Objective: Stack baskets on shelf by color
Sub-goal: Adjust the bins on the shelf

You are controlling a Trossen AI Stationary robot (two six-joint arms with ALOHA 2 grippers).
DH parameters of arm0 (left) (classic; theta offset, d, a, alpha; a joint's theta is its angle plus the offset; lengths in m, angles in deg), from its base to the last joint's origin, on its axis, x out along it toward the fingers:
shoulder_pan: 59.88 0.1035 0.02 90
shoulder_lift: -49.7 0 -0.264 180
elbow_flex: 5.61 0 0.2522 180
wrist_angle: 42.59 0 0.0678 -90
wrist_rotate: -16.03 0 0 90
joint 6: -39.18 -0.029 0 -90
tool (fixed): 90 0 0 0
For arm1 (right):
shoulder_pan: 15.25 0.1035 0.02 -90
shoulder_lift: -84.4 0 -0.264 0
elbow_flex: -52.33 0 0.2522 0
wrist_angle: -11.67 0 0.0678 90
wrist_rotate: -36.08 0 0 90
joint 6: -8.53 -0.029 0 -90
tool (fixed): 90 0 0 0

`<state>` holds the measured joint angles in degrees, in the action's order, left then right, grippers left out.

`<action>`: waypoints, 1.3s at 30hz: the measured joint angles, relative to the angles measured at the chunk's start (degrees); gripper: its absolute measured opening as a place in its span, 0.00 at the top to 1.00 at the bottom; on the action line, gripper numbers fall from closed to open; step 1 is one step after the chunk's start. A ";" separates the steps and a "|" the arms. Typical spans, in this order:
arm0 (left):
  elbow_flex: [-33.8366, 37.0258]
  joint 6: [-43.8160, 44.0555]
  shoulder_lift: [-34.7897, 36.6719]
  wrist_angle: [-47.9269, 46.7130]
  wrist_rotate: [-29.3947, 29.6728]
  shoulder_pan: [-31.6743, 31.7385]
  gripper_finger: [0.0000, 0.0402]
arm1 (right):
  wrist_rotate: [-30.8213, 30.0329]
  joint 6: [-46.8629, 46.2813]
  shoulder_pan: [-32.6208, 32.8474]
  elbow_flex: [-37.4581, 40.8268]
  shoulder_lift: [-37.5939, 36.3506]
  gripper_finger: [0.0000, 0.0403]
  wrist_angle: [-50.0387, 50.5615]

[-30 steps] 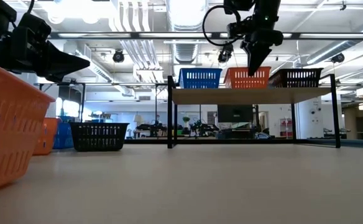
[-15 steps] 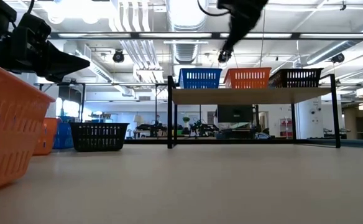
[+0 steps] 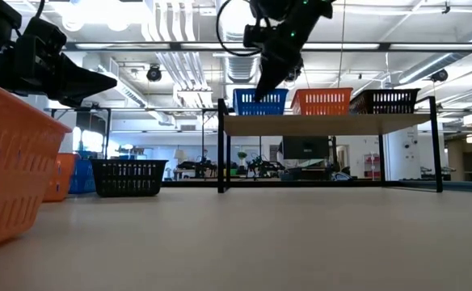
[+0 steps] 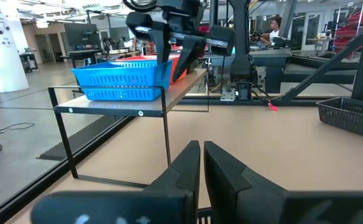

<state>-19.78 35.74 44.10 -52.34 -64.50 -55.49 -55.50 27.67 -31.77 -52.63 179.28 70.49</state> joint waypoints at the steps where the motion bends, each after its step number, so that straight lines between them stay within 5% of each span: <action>1: 0.00 0.00 0.00 0.00 0.00 0.00 0.98 | 0.05 -0.04 0.00 -0.47 0.46 0.75 0.22; 10: 0.00 0.00 0.00 0.00 0.00 0.01 0.98 | 0.70 -0.04 0.51 -4.06 2.03 0.96 0.48; 21: -0.02 0.00 0.00 0.00 0.00 0.00 0.98 | 0.52 0.50 1.53 -4.33 3.07 0.97 0.27; 39: 0.00 0.00 0.00 0.00 0.00 0.00 0.98 | -6.48 2.44 1.38 -8.61 -5.75 0.69 6.62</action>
<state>-19.78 35.74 44.10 -52.34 -64.50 -55.50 -61.98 30.11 -30.39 -61.24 173.53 77.12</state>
